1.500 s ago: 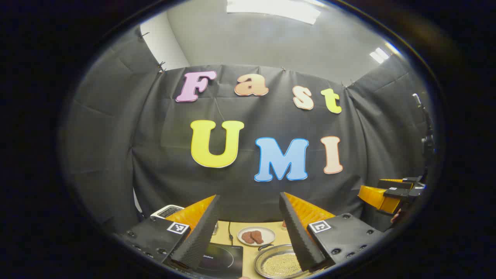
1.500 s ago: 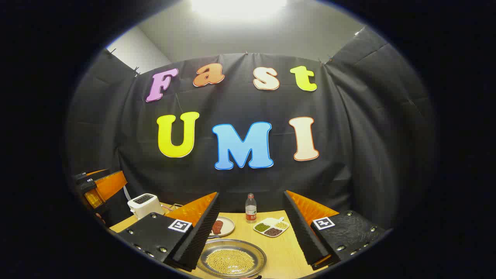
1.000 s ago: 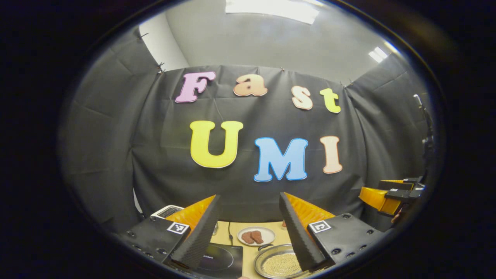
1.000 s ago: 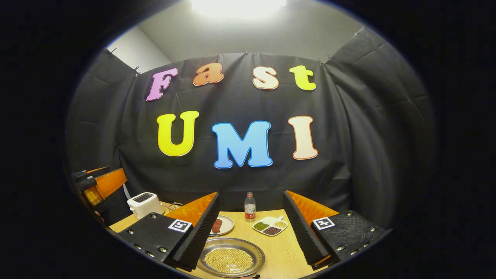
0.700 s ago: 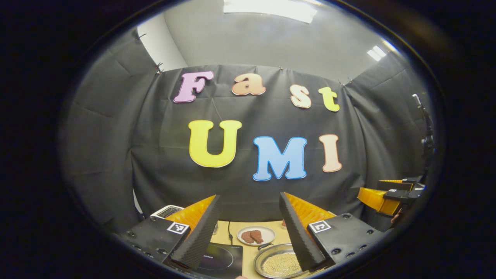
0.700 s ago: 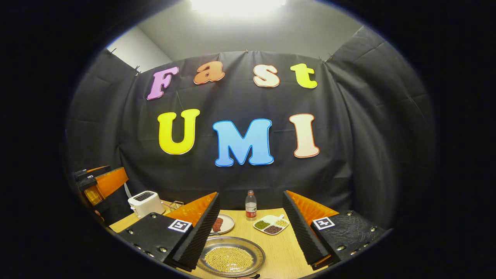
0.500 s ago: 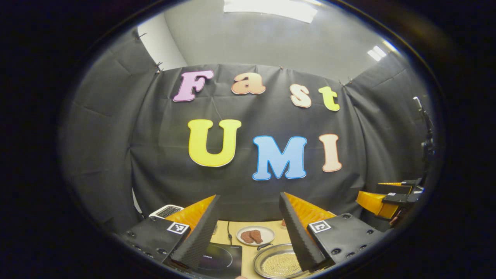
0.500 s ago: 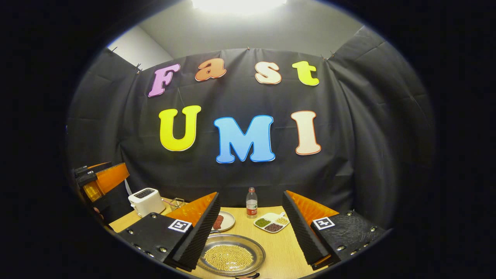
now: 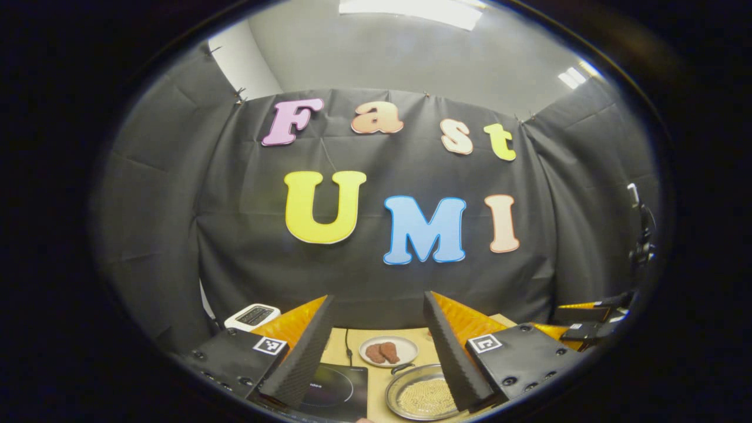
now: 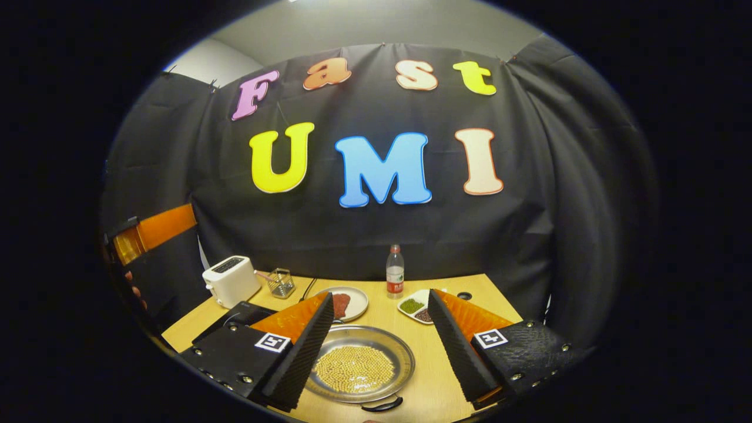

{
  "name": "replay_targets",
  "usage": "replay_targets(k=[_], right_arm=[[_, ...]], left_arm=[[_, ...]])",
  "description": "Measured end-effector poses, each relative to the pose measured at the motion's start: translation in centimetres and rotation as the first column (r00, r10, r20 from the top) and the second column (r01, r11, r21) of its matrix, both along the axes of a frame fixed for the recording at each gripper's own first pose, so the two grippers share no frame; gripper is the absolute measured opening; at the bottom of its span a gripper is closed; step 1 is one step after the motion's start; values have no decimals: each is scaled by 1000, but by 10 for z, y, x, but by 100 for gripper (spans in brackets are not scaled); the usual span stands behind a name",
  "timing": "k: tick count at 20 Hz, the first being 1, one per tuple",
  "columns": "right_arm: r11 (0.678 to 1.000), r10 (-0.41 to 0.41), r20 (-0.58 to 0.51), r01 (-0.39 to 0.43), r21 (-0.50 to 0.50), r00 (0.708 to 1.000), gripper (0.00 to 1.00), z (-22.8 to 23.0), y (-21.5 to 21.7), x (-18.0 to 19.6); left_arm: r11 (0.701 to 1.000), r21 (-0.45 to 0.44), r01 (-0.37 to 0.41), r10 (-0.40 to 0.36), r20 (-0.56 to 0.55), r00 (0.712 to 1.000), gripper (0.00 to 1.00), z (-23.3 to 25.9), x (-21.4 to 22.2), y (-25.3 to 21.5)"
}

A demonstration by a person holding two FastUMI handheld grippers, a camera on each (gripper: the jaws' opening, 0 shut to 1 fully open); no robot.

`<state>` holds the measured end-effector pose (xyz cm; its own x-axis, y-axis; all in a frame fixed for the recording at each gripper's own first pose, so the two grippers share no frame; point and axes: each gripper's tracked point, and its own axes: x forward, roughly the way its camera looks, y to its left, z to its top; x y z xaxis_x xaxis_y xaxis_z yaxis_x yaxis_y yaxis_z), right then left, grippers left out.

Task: First push the handle of the pot to place it horizontally, then grasp the pot with both hands and set it on the induction cooktop.

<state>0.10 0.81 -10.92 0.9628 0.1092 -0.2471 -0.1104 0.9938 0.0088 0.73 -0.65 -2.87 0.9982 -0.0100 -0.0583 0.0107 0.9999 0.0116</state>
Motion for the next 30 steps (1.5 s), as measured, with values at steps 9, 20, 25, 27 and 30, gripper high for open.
replay_targets(k=[9,20,25,27,30], right_arm=[[993,88,-236,-104,-56,968,90,-79,18,-20],[986,127,-561,-165,-17,818,20,-179,31,-47],[981,156,-640,-196,10,752,9,-204,36,-61],[979,156,-665,-206,3,731,1,-212,35,-64],[978,164,-715,-204,31,679,1,-228,38,-71]], left_arm=[[1000,-2,1,-2,-43,999,96,-18,2,2],[999,16,-42,43,-81,996,96,-33,4,27],[997,23,-72,74,-90,993,96,-36,1,40],[996,27,-82,85,-92,992,96,-36,1,46],[995,26,-93,95,-96,991,96,-36,-4,50]])
